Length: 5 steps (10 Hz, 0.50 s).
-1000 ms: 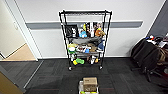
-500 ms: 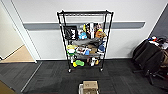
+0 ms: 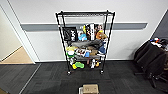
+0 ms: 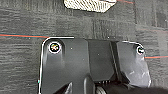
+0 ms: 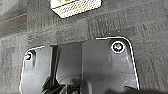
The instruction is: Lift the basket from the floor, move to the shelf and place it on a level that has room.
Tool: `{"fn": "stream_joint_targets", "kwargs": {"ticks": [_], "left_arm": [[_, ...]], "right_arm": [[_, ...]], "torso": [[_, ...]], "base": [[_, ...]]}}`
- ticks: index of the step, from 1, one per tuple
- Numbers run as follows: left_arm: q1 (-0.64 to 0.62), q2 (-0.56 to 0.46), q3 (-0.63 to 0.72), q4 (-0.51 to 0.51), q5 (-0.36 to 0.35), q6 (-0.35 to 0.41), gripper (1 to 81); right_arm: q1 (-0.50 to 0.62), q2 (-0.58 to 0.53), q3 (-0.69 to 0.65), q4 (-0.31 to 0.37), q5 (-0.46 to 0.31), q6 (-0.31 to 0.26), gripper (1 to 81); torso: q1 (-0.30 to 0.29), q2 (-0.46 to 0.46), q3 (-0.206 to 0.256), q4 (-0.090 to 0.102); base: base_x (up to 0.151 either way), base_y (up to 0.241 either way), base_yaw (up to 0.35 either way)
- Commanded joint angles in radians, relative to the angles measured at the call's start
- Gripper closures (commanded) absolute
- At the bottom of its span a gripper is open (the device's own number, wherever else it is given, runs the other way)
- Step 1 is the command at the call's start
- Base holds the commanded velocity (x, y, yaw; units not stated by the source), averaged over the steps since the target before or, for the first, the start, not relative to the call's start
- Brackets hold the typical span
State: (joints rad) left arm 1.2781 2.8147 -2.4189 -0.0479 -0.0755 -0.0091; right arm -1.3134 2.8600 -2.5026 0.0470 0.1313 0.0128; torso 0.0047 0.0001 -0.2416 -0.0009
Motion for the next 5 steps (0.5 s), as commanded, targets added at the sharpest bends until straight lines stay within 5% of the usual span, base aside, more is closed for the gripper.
{"fn": "stream_joint_targets", "kwargs": {"ticks": [1,5], "left_arm": [[-0.044,-0.015,0.001,-0.003,0.051,-0.003,1.0],[-0.042,-0.012,0.001,-0.001,0.051,-0.003,1.0]], "right_arm": [[0.047,-0.009,0.002,0.002,-0.047,0.000,1.0],[0.047,-0.008,0.002,0.004,-0.050,0.000,1.0]], "torso": [[0.000,0.000,0.000,0.000],[0.000,0.000,0.000,0.000]], "base": [[0.136,0.000,0.000],[0.132,0.000,0.000]]}}
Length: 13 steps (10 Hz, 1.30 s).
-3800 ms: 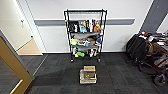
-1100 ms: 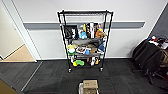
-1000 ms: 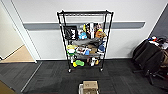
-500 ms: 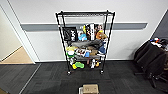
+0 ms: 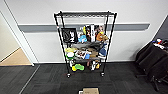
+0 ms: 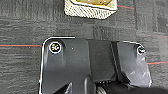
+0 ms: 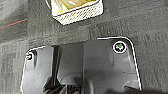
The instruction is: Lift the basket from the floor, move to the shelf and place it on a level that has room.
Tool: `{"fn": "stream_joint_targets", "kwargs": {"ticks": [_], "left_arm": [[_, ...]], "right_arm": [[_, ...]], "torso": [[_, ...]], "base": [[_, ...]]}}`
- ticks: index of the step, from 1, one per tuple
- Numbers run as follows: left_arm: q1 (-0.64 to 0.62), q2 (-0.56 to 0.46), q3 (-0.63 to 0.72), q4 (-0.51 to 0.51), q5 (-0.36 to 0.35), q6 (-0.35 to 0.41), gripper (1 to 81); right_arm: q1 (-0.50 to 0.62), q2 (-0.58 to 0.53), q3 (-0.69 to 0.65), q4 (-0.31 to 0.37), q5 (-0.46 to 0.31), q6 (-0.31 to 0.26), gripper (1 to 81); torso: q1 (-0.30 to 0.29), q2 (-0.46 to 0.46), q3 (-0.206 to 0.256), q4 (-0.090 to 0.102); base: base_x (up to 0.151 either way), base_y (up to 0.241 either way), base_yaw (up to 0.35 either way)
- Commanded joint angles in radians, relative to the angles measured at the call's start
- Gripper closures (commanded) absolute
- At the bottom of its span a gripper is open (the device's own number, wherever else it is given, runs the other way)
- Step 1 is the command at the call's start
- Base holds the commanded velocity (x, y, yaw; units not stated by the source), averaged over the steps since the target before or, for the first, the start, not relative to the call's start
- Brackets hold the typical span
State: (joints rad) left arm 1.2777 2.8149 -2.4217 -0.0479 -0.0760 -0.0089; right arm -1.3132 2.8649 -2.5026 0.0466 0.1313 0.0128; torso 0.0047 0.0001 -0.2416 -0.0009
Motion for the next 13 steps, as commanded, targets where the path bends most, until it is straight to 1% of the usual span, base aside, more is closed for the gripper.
{"fn": "stream_joint_targets", "kwargs": {"ticks": [1,10,11,13], "left_arm": [[-0.039,-0.012,0.004,0.000,0.050,0.000,1.0],[-0.037,-0.012,0.004,0.003,0.051,0.000,1.0],[-0.034,-0.012,0.004,0.003,0.051,0.000,1.0],[-0.031,-0.012,0.004,0.003,0.051,0.000,1.0]], "right_arm": [[0.044,-0.011,0.002,0.004,-0.050,0.000,1.0],[0.044,-0.011,-0.005,0.004,-0.050,0.000,1.0],[0.044,-0.011,-0.005,0.004,-0.050,0.000,1.0],[0.041,-0.011,-0.007,0.004,-0.050,0.000,1.0]], "torso": [[0.000,0.000,0.000,0.000],[0.000,0.000,0.000,0.000],[0.000,0.000,0.000,0.000],[0.000,0.000,0.000,0.000]], "base": [[0.116,0.000,0.000],[0.100,0.000,0.000],[0.072,0.000,0.000],[0.000,0.000,0.000]]}}
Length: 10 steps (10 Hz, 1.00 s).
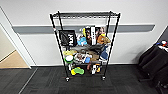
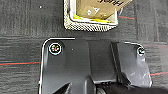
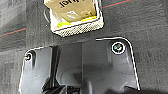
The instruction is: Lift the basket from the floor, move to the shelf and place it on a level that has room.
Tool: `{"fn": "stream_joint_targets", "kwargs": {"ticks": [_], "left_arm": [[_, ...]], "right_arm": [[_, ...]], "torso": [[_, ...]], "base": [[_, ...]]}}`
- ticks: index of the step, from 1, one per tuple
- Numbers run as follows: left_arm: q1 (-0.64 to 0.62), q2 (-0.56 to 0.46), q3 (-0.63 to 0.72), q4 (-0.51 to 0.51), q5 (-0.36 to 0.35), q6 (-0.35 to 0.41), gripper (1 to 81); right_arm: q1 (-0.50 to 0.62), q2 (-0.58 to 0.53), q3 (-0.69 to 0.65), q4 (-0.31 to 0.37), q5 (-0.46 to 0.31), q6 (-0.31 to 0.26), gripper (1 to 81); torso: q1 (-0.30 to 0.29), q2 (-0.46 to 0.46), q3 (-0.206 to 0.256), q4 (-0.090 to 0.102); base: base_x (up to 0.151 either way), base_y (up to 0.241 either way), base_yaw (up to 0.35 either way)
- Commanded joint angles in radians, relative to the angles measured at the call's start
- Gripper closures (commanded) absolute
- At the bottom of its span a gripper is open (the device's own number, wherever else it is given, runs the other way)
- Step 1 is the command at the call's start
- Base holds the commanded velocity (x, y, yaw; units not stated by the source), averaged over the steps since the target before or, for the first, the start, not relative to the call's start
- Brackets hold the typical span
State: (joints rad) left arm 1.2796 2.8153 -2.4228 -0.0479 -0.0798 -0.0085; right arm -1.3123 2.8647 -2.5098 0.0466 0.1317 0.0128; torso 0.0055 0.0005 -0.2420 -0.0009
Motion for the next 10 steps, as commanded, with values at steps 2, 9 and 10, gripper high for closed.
{"fn": "stream_joint_targets", "kwargs": {"ticks": [2,9,10], "left_arm": [[-0.029,-0.014,0.005,0.002,0.055,-0.004,1.0],[-0.024,-0.029,0.005,-0.035,0.057,-0.004,1.0],[-0.030,-0.031,0.005,-0.041,0.055,-0.004,1.0]], "right_arm": [[0.037,-0.011,0.003,0.003,-0.053,0.000,1.0],[0.018,-0.005,0.016,-0.002,-0.057,0.000,1.0],[0.017,-0.006,0.016,-0.002,-0.057,0.000,1.0]], "torso": [[0.000,-0.001,0.000,0.000],[0.065,-0.103,0.000,0.000],[0.072,-0.115,0.000,0.000]], "base": [[0.000,0.000,0.000],[0.000,0.000,0.000],[0.000,0.000,0.000]]}}
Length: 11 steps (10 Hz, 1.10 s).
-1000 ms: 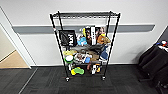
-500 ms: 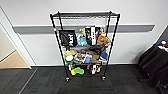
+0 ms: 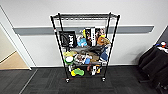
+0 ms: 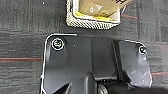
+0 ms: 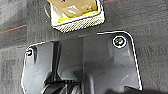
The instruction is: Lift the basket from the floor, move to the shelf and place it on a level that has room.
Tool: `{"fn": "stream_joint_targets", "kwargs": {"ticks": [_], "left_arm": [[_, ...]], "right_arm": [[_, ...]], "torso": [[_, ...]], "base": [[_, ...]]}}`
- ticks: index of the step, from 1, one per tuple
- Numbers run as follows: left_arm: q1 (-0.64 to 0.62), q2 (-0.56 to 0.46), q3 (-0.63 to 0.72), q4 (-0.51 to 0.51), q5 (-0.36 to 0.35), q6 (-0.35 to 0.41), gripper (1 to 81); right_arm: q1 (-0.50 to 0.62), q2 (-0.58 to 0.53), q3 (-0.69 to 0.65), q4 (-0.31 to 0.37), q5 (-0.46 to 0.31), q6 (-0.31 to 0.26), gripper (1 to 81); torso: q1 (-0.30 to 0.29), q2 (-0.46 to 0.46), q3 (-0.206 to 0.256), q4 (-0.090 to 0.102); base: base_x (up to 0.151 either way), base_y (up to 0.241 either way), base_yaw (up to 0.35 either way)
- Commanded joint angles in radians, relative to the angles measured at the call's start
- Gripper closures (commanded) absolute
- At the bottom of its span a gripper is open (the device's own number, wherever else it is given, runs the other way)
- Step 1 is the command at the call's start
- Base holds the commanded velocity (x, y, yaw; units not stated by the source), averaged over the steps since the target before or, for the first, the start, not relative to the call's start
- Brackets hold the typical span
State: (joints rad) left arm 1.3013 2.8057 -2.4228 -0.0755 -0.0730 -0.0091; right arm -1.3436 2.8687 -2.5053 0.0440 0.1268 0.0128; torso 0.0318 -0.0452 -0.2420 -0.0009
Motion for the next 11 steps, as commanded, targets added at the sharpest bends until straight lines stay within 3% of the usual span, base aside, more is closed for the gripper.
{"fn": "stream_joint_targets", "kwargs": {"ticks": [1,5,6,7,11], "left_arm": [[-0.058,-0.026,0.005,-0.032,0.048,-0.003,1.0],[-0.069,-0.034,0.005,-0.046,0.056,-0.003,1.0],[-0.069,-0.032,0.005,-0.047,0.058,-0.003,1.0],[-0.069,-0.034,0.005,-0.047,0.058,-0.003,1.0],[-0.067,-0.038,0.002,-0.050,0.050,-0.003,1.0]], "right_arm": [[0.046,-0.013,0.008,0.002,-0.052,0.000,1.0],[0.048,-0.052,0.053,0.011,-0.052,0.001,1.0],[0.050,-0.055,0.059,0.013,-0.052,0.001,1.0],[0.051,-0.056,0.059,0.013,-0.052,0.001,1.0],[0.059,-0.067,0.057,0.036,-0.052,0.001,1.0]], "torso": [[0.063,-0.097,0.000,0.000],[0.148,-0.234,0.000,0.000],[0.170,-0.268,-0.093,-0.022],[0.187,-0.296,-0.096,-0.001],[0.262,-0.415,-0.196,-0.003]], "base": [[0.000,0.000,0.000],[0.000,0.000,0.000],[0.000,0.000,0.000],[0.000,0.000,0.000],[0.000,0.000,0.000]]}}
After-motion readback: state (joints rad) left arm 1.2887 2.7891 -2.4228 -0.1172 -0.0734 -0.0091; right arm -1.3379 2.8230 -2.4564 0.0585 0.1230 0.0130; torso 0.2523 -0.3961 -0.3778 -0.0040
